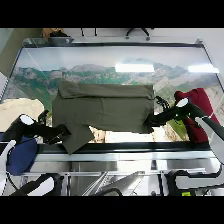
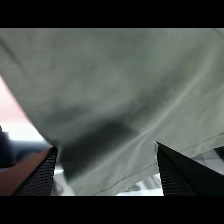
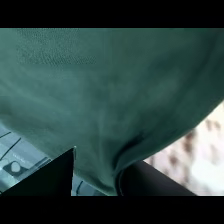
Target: Fold the shirts.
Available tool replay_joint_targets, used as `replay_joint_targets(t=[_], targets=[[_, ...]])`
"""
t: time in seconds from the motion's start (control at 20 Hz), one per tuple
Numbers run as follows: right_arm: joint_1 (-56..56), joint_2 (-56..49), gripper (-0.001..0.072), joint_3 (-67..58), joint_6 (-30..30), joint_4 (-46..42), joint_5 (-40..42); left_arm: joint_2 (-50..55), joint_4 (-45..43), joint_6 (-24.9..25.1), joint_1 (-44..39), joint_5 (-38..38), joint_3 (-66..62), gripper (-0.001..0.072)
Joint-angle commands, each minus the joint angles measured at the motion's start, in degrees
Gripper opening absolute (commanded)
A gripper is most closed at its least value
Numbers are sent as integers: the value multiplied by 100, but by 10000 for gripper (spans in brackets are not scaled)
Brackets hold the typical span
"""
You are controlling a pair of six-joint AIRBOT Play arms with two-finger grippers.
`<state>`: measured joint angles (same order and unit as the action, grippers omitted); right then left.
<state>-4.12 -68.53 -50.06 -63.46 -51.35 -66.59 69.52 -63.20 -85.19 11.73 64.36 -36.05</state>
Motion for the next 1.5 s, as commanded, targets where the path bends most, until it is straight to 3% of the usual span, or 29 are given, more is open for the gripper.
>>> replay_joint_targets(t=[0.0, 0.1, 0.15, 0.2, 0.25, 0.3, 0.5, 0.6, 0.65, 0.75, 0.9, 1.0, 1.2, 1.45], targets=[[66, -4, 386, 9, 4, -2, 15, -26, 448, 107, -254, -892, 162, 673], [63, -4, 385, 9, 4, -4, 15, -28, 496, 122, -251, -960, 162, 669], [63, -4, 386, 9, 7, -7, 11, -28, 472, 129, -249, -944, 162, 525], [63, -2, 385, 9, 35, -7, 0, -28, 476, 179, -232, -898, 162, 286], [57, 7, 384, 9, 66, -11, -42, -28, 476, 195, -212, -855, 162, 146], [37, 17, 384, 7, 68, -33, -96, -28, 479, 267, -216, -782, 160, 109], [-175, 175, 321, 7, 131, -114, -269, -28, 476, 330, -216, -529, 160, 107], [-348, 293, 321, 7, 133, -118, -468, -28, 481, 378, -216, -417, 149, 15], [-439, 352, 311, 7, 146, -116, -546, -28, 479, 380, -216, -356, 120, 15], [-527, 387, 161, 7, 203, -101, -595, -31, 476, 415, -216, -190, 17, 15], [-431, 385, 28, 9, 216, -90, -634, -35, 472, 415, -216, 74, -170, 15], [-452, 387, 28, 7, 208, -146, -721, -35, 442, 417, -216, 389, -293, 15], [-1021, 516, 27, 9, -343, -1093, -1104, -243, -151, 267, -216, 1276, -369, 14], [-2065, 1182, 28, 9, -354, -994, -1156, -1325, -721, 55, -216, 1611, -223, 14]])
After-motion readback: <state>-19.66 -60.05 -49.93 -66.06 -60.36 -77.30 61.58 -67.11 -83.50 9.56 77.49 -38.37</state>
